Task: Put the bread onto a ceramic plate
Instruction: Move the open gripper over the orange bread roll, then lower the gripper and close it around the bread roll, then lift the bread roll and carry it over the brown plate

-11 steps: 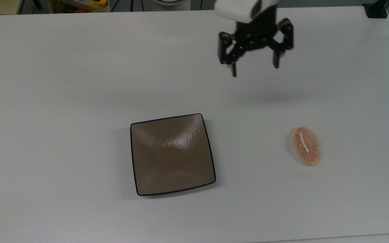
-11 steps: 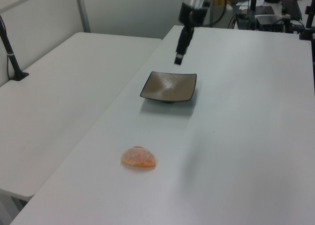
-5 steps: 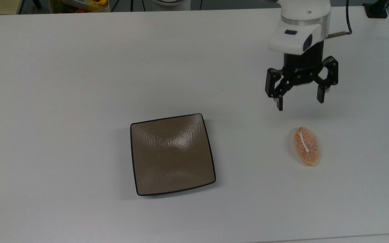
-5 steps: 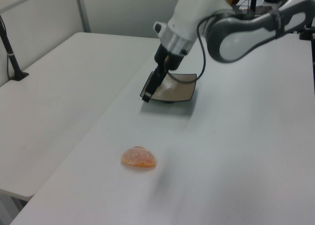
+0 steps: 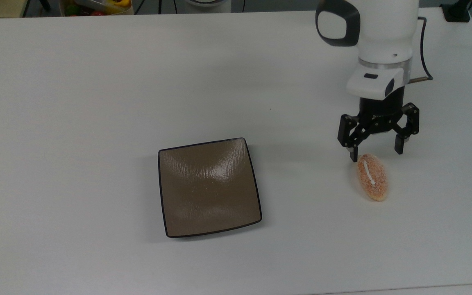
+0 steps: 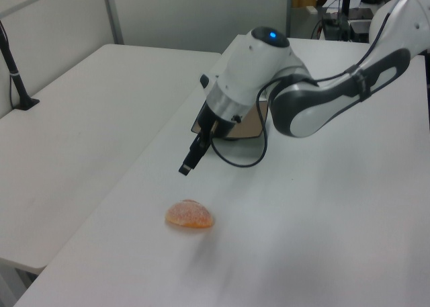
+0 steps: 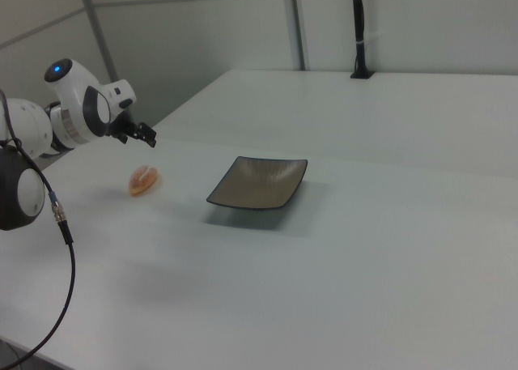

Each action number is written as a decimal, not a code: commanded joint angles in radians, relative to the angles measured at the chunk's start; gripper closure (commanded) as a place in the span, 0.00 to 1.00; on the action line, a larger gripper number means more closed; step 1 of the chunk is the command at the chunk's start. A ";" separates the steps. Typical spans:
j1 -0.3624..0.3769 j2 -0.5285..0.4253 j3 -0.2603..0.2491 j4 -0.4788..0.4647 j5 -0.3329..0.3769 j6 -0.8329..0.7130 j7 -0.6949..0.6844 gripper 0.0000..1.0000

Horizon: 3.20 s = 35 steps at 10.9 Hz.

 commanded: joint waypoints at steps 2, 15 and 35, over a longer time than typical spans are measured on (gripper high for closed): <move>0.042 0.104 -0.020 0.049 -0.025 0.089 0.027 0.00; 0.059 0.195 -0.017 0.020 -0.299 0.150 0.214 0.47; -0.247 -0.310 0.029 -0.153 0.185 -0.307 -0.258 0.64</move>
